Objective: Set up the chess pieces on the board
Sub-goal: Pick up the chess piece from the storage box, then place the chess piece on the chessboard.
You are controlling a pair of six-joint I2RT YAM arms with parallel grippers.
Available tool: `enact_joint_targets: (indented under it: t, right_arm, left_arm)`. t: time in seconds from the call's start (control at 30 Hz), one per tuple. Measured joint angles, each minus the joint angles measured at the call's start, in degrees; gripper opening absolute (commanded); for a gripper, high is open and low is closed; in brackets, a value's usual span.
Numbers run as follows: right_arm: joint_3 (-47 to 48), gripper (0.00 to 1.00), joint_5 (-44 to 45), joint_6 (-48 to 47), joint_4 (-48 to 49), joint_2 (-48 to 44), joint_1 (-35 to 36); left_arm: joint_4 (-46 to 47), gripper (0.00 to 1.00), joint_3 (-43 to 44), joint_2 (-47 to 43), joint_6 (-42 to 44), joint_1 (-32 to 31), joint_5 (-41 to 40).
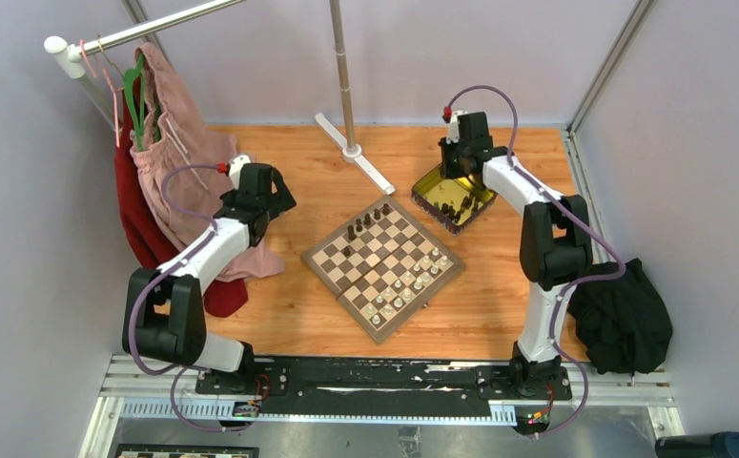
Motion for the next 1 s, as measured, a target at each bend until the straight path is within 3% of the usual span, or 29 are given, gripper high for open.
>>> enact_joint_targets:
  t: [0.2,0.5,1.0]
  right_arm:
    - [-3.1,0.0,1.2,-0.1,-0.5,-6.7,3.0]
    - [-11.5,0.0,4.2,-2.0,-0.4,-15.0,17.9]
    - [-20.6,0.0,8.3,-2.4,4.4,-18.0,32.4]
  left_arm:
    - [0.0,1.0,-2.8,-4.0,-0.4,0.0,0.3]
    - [-0.1,1.0,-8.2,-11.6,-0.6,-0.4,0.5]
    - [-2.3,1.0,-11.9,-19.3,-0.8,-3.2,-0.9]
